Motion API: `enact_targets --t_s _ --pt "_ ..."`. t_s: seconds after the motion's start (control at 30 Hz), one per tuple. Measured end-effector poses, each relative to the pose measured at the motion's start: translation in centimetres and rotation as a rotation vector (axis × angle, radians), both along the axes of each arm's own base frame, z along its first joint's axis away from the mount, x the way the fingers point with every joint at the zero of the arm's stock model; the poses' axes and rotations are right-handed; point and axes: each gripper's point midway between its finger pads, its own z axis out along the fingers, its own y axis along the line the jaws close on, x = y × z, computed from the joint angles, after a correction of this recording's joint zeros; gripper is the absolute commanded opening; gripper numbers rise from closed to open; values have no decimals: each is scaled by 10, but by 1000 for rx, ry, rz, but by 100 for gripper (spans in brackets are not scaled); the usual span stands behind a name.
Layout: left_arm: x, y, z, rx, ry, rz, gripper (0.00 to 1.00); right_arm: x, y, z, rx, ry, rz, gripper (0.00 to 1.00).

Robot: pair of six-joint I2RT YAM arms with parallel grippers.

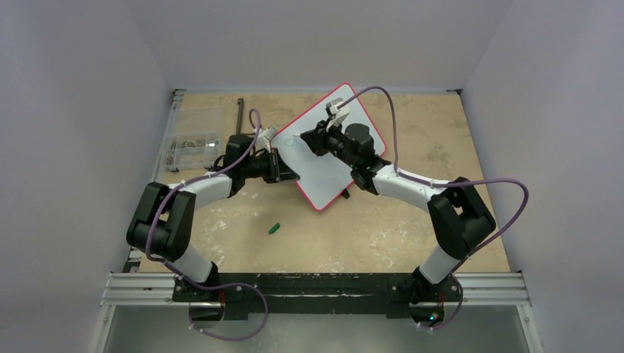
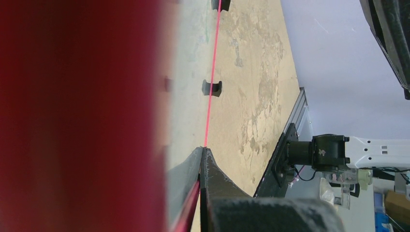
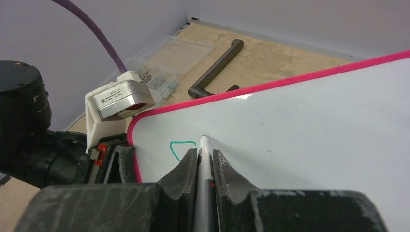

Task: Write a sentence on the whiteboard

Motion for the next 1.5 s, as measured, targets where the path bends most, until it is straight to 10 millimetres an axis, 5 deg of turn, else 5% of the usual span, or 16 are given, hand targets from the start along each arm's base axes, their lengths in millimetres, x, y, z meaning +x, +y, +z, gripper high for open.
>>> enact_targets --t_s 0.87,1.5 --pt "1 0 0 8 2 1 0 30 -20 2 -33 -15 -114 0" --pt "1 0 1 11 -7 -4 0 21 -14 13 3 2 -62 0"
